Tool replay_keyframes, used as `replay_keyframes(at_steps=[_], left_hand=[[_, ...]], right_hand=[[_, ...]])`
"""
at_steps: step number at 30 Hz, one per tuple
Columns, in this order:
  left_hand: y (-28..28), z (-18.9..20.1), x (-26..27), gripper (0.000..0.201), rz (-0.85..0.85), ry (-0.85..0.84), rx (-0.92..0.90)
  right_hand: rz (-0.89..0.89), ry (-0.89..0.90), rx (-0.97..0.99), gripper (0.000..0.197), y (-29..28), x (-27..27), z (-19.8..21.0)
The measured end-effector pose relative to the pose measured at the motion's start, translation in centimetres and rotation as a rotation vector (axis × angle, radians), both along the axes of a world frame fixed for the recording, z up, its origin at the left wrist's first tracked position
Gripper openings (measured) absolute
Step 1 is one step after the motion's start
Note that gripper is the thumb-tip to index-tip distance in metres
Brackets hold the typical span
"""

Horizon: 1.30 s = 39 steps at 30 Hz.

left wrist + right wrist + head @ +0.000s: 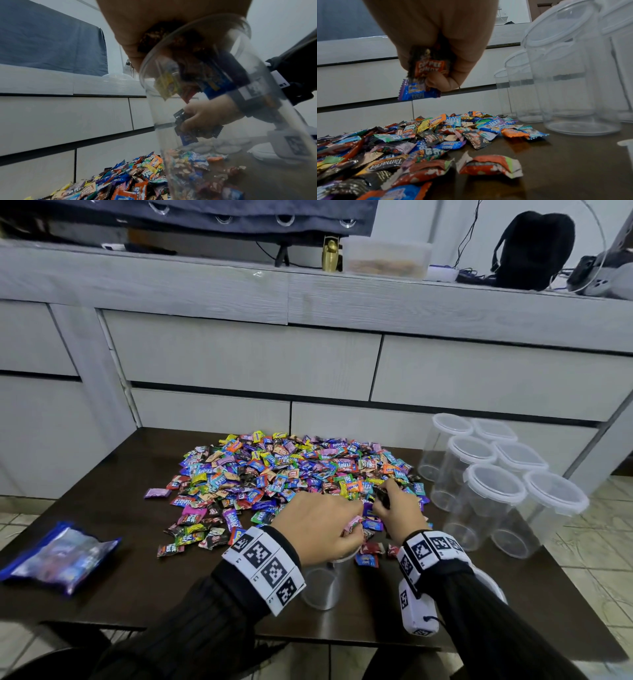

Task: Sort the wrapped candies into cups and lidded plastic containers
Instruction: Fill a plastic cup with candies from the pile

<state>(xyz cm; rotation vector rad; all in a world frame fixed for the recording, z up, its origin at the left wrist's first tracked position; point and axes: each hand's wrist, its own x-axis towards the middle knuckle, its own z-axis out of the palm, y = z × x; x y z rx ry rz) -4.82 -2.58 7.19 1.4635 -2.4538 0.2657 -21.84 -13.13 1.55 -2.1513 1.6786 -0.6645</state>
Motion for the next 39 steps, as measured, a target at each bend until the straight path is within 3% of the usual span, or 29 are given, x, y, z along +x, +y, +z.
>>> replay_keyframes(at_steps=[5, 13, 20, 25, 31, 39], left_hand=[[0.0, 0.1, -0.3, 0.025, 0.064, -0.021, -0.013], [0.0, 0.1, -0.1, 0.051, 0.070, 0.007, -0.011], [-0.5, -0.4, -0.2, 0.036, 0.053, 0.022, -0.030], [-0.3, -0.3, 0.0, 0.039, 0.014, 0.056, -0.040], [-0.1, 0.3, 0.2, 0.018, -0.021, 0.122, 0.009], [-0.2, 0.0, -0.1, 0.026, -0.064, 0.257, 0.116]], right_hand=[[0.009, -0.008, 0.003, 0.021, 0.0, 0.0, -0.1], [0.092, -0.183, -0.128, 0.013, 0.9, 0.2, 3.4], [0.267, -0.239, -0.246, 0.013, 2.7, 2.2, 7.0], [0.310, -0.251, -0.261, 0.013, 3.0, 3.0, 7.3], [0.311, -0.268, -0.249, 0.015, 2.7, 2.6, 6.9], [0.292, -0.258, -0.274, 0.013, 2.4, 2.3, 6.7]])
